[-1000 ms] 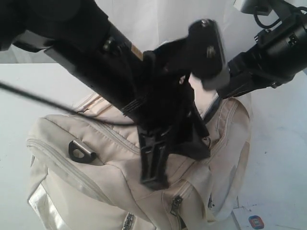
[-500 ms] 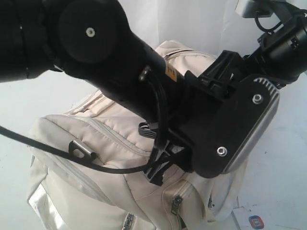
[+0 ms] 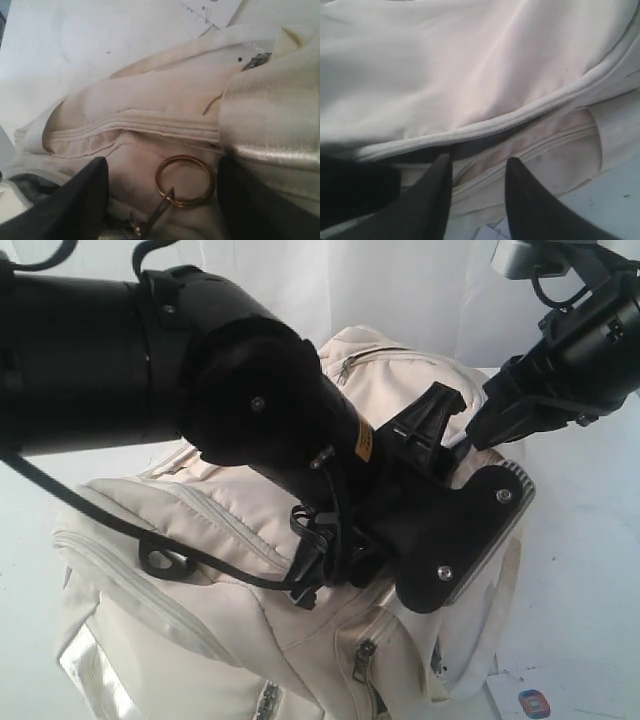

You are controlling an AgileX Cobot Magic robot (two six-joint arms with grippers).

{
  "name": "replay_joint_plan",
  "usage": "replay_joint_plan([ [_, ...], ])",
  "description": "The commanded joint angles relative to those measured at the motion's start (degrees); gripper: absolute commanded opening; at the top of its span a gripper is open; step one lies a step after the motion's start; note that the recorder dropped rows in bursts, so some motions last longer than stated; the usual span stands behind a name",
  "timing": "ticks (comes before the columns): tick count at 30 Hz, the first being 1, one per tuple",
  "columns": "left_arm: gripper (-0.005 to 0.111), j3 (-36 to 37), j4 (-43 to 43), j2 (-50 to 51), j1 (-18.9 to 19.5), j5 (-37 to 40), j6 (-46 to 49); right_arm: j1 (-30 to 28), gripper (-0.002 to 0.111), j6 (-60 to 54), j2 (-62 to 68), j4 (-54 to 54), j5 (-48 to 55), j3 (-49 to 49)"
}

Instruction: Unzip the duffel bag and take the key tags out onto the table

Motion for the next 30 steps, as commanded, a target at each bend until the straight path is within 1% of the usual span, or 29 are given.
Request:
replay_joint_plan([
  [1, 0.062, 0.48, 3.94, 0.04, -0.25, 0.94, -5.77, -0.36, 0.034, -0.08, -0.11, 0.0, -0.04, -0.45],
  [8, 0.04, 0.48, 4.09, 0.04, -0.25, 5.91, -6.02, -0.36, 0.034, -0.08, -0.11, 0.0, -0.04, -0.45],
  [12, 0.032, 0.48, 4.09, 0.04, -0.25, 6.38, -6.02, -0.36, 0.034, -0.08, -0.11, 0.0, -0.04, -0.45],
  [19, 0.032, -0.01, 4.09, -0.96, -0.25, 5.49, -6.11, -0.36, 0.034, -0.08, -0.11, 0.0, -0.04, -0.45],
  [25, 0.032, -0.93, 4.09, -3.56, -0.25, 6.06, -9.38, -0.36, 0.034, -0.08, -0.11, 0.0, -0.04, -0.45],
  [28, 0.026, -0.93, 3.6, -4.94, -0.25, 7.08, -9.38, -0.36, 0.034, -0.08, -0.11, 0.0, -0.04, -0.45],
  [30, 0.017, -0.93, 2.79, -5.72, -0.25, 8.2, -9.45, -0.36, 0.034, -0.08, -0.11, 0.0, -0.04, -0.45],
])
